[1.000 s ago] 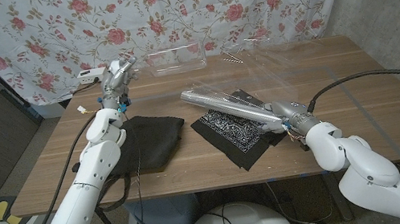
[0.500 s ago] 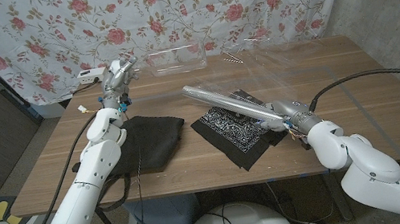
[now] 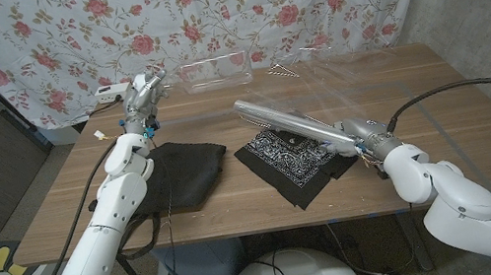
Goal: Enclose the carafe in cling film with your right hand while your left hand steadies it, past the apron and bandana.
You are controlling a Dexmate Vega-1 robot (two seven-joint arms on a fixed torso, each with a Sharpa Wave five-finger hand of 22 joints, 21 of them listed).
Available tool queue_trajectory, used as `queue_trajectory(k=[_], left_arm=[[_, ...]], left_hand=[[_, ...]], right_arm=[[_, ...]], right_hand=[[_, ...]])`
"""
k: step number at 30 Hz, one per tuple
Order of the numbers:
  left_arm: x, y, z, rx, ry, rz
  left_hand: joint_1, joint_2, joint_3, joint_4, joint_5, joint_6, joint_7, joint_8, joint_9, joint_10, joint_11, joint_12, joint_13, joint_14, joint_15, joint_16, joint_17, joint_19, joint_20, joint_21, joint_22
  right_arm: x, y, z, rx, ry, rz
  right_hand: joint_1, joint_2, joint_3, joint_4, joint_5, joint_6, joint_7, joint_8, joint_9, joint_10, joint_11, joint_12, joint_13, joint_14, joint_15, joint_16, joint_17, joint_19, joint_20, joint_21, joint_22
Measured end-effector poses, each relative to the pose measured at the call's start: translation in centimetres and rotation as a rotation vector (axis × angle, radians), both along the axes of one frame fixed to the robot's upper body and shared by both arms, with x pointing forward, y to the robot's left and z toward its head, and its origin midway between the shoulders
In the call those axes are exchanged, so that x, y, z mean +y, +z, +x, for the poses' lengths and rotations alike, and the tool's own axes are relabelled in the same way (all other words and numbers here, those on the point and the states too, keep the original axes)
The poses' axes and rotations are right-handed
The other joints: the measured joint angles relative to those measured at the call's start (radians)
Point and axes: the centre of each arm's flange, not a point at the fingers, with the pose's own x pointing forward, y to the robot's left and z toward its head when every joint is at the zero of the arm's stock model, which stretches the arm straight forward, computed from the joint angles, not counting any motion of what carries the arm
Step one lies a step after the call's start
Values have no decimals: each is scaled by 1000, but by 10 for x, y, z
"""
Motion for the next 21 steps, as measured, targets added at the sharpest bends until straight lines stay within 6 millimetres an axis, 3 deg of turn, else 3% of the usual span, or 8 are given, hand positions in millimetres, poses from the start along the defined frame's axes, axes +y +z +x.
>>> queue_trajectory(k=[21], left_arm=[[7,-2,-3,-5,-50,-22]], left_hand=[[0,0,0,0,0,1,-4,3,-3,0,0,0,-1,0,0,0,0,0,0,3,-2]], right_arm=[[-22,20,0,-34,-50,-1]], right_hand=[[-26,-8,24,-4,8,3,-3,4,-5,2,-2,8,2,-14,3,21,0,0,0,-7,-19]])
